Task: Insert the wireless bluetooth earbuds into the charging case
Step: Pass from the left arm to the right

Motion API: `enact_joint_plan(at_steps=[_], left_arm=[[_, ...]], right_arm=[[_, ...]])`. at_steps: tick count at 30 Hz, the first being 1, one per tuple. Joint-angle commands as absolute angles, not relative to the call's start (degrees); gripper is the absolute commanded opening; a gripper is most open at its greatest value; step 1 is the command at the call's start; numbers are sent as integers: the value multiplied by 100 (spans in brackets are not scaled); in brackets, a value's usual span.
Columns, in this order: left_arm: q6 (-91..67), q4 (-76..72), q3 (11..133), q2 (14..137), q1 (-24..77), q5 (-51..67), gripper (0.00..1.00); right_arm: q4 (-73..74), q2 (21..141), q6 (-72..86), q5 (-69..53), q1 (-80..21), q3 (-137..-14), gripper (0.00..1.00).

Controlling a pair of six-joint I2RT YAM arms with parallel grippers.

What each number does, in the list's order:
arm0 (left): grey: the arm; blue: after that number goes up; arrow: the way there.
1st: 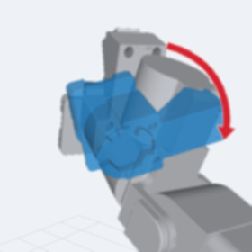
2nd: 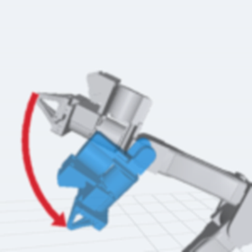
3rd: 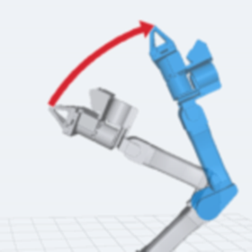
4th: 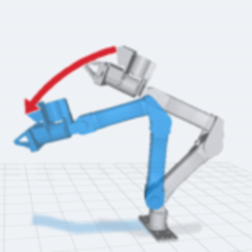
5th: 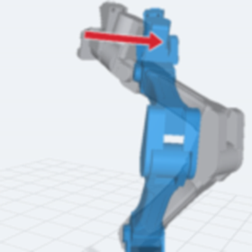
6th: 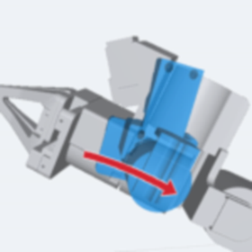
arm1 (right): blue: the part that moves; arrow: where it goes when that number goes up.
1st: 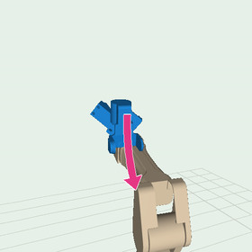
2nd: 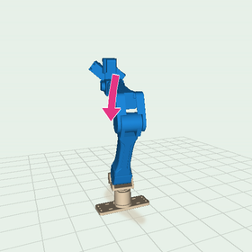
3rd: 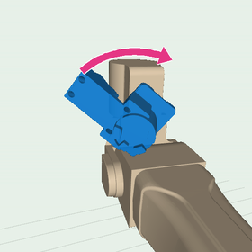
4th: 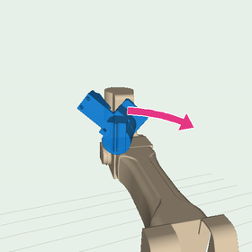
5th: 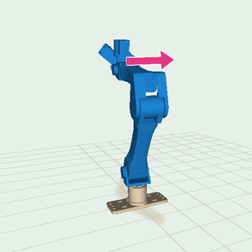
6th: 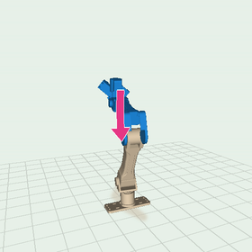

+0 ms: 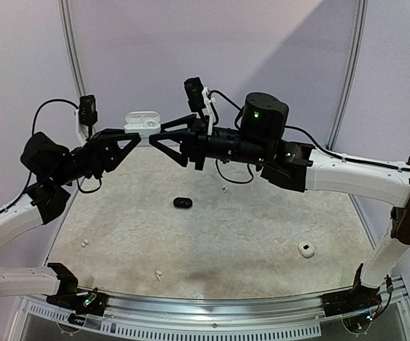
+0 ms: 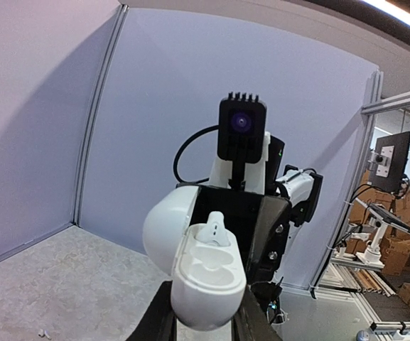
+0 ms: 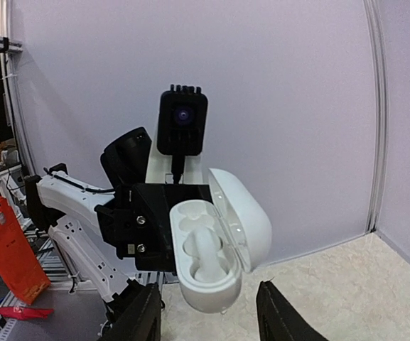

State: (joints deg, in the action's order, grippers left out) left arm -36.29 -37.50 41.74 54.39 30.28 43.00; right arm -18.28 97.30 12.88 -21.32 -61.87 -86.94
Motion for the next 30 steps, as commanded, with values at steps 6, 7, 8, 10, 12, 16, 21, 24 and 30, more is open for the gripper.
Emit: enact_joint_plan(at_steps=[6, 7, 8, 10, 12, 16, 21, 24, 30], left_arm=[[-3656, -3898, 4324, 5487, 3085, 4263, 0], [-3656, -3906, 4324, 5490, 3093, 4258, 0], [-3656, -3911, 4324, 5499, 3094, 4254, 0], [-3661, -3911, 4324, 5497, 3094, 4257, 0], [-3672, -3911, 4323, 5498, 3100, 4254, 0], [-3672, -3920, 4311, 5498, 3103, 4254, 0], [-3655, -3852, 4269, 5473, 3103, 4204, 0], [-3456, -3459, 4206, 5398, 3098, 3990, 31], [-2166, -1924, 4077, 5066, 3043, 3615, 99]], right_arm=[[-1741, 10007, 1277, -2499, -6199, -9149, 29], [-1714, 10022, 1259, -2511, -6202, -9171, 27], [-1698, 10031, 1253, -2521, -6198, -9190, 25], [-1684, 10049, 1248, -2554, -6199, -9221, 21], [-1651, 10069, 1246, -2585, -6198, -9256, 17], [-1579, 10105, 1241, -2659, -6196, -9319, 6], [-1488, 10138, 1243, -2699, -6199, -9368, 0], [-1415, 10080, 1148, -2571, -6197, -9336, 0], [-1407, 9814, 961, -2112, -6150, -8994, 0]])
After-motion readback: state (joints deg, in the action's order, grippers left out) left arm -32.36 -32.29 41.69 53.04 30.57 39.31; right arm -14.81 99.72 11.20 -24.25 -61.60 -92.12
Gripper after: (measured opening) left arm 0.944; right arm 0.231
